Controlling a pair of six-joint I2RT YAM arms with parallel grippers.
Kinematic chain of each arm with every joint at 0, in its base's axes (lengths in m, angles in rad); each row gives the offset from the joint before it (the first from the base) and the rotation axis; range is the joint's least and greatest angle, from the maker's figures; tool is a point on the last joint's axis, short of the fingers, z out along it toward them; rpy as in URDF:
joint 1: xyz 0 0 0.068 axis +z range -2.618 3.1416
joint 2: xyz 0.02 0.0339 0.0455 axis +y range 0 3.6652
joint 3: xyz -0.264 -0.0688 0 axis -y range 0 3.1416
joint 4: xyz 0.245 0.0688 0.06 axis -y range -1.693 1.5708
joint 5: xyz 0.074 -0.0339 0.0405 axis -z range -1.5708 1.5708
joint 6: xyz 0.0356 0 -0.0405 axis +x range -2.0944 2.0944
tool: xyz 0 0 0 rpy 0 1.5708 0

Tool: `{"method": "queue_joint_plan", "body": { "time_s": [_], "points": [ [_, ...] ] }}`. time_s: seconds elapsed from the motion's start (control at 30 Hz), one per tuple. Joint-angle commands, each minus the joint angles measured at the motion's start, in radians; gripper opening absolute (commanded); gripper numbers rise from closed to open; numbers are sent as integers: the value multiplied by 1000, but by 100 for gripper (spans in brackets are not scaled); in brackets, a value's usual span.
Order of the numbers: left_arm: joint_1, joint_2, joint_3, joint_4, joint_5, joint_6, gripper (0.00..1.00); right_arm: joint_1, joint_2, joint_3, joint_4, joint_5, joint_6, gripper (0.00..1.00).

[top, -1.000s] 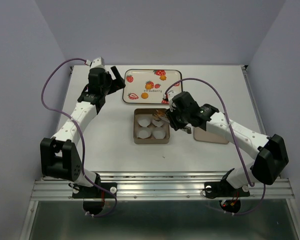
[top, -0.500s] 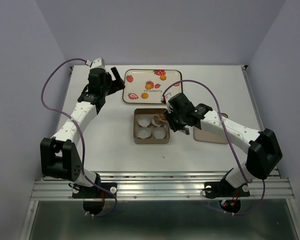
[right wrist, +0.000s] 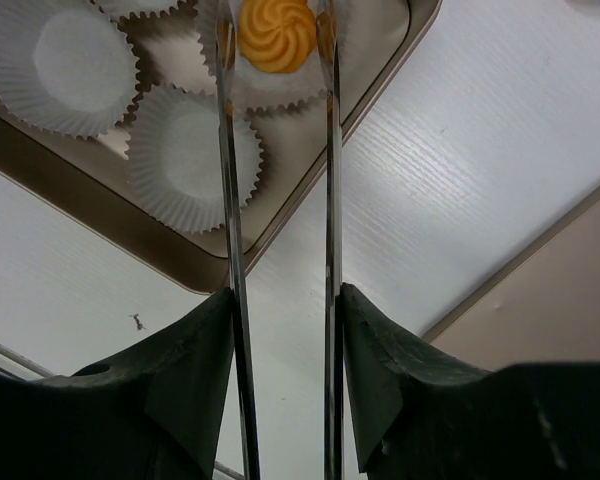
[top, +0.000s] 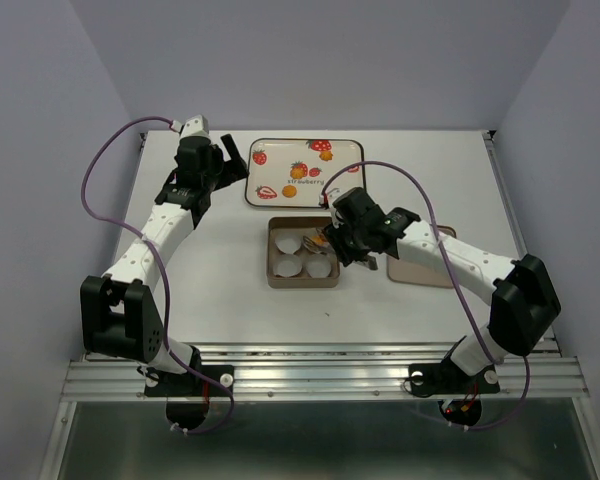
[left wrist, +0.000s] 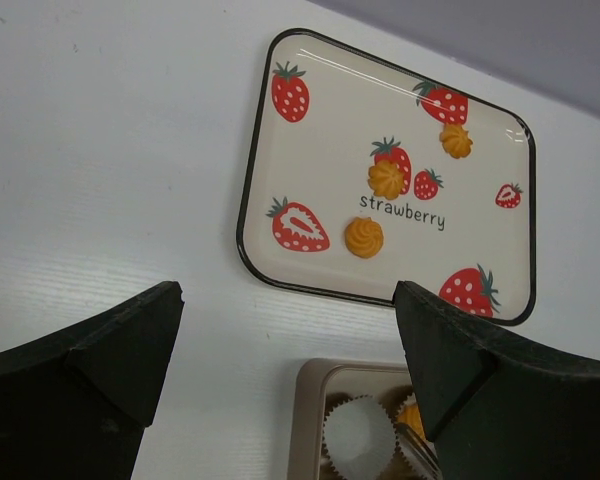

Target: Pack the cookies

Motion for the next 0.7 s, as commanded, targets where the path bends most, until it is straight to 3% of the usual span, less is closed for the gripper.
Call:
{"method": "queue_joint_plan", "body": {
  "time_s": [0.0, 0.4, 0.5, 0.67],
  "points": [
    [-5, -60, 6, 17, -12, 22, 99, 7, -29, 54, 14, 23, 10, 51],
    [-5, -80, 6, 8, -45, 42, 99, 7, -97, 99, -12, 37, 5, 52],
    [-5, -91, 7, 8, -45, 42, 99, 7, -152, 108, -29, -27, -33, 51],
    [-5, -92, 19, 7, -67, 46, 99, 7, -203, 133, 45, -19, -34, 49]
  ]
}}
